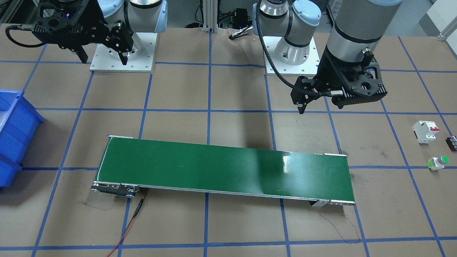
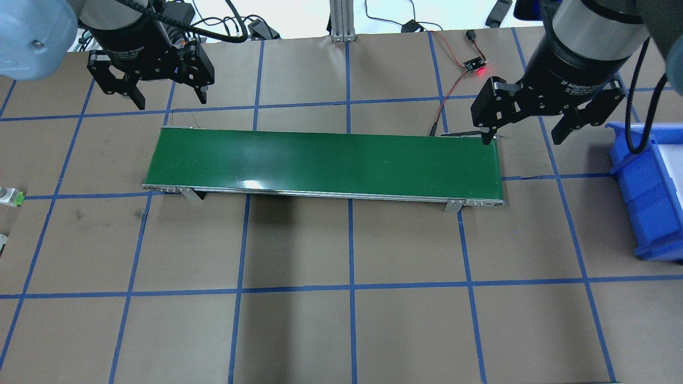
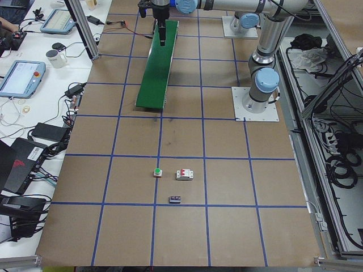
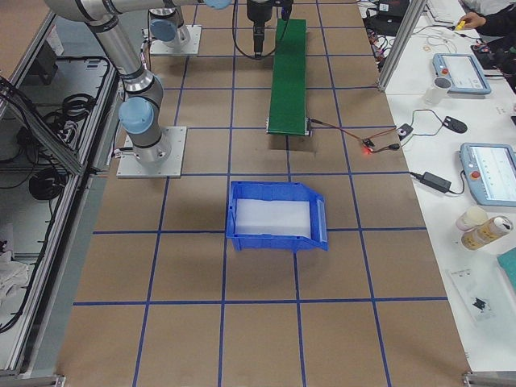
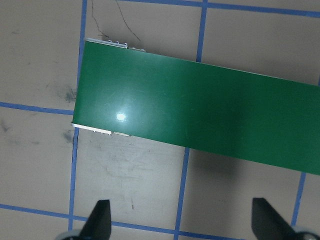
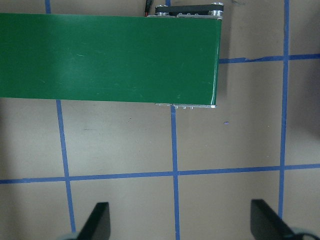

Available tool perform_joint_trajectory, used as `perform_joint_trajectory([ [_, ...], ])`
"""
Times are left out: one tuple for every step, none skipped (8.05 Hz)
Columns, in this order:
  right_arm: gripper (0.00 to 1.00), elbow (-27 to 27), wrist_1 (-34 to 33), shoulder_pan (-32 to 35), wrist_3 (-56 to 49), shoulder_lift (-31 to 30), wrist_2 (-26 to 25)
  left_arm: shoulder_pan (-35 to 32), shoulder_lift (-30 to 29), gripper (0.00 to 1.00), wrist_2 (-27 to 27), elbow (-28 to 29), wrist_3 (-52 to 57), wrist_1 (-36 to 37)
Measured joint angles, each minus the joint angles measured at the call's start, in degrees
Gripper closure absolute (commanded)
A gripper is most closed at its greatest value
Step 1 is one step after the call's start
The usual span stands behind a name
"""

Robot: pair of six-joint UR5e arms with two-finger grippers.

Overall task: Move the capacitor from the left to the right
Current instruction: 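Move the left gripper down toward the capacitor beside the conveyor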

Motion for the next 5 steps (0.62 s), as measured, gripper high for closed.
perform_joint_trajectory([
  [0.0,0.0,-0.47,-0.04,0.01,0.1,0.07,-0.19,0.1,0.0,-0.1,0.0,-0.82,0.0],
  [0.0,0.0,-1.32,-0.1,0.04,0.24,0.14,-0.28,0.21,0.0,-0.48,-0.09,-1.18,0.0],
  [0.0,0.0,-1.85,-0.13,0.05,0.3,0.14,-0.24,0.29,0.0,-0.71,-0.27,-1.15,0.03],
  [0.0,0.05,-2.04,-0.15,0.06,0.3,0.05,0.31,0.22,0.0,-0.71,-0.19,-0.83,0.24],
  [0.0,0.07,-2.07,-0.15,0.08,0.29,-0.05,1.77,0.07,0.0,-0.45,0.14,0.64,0.36],
])
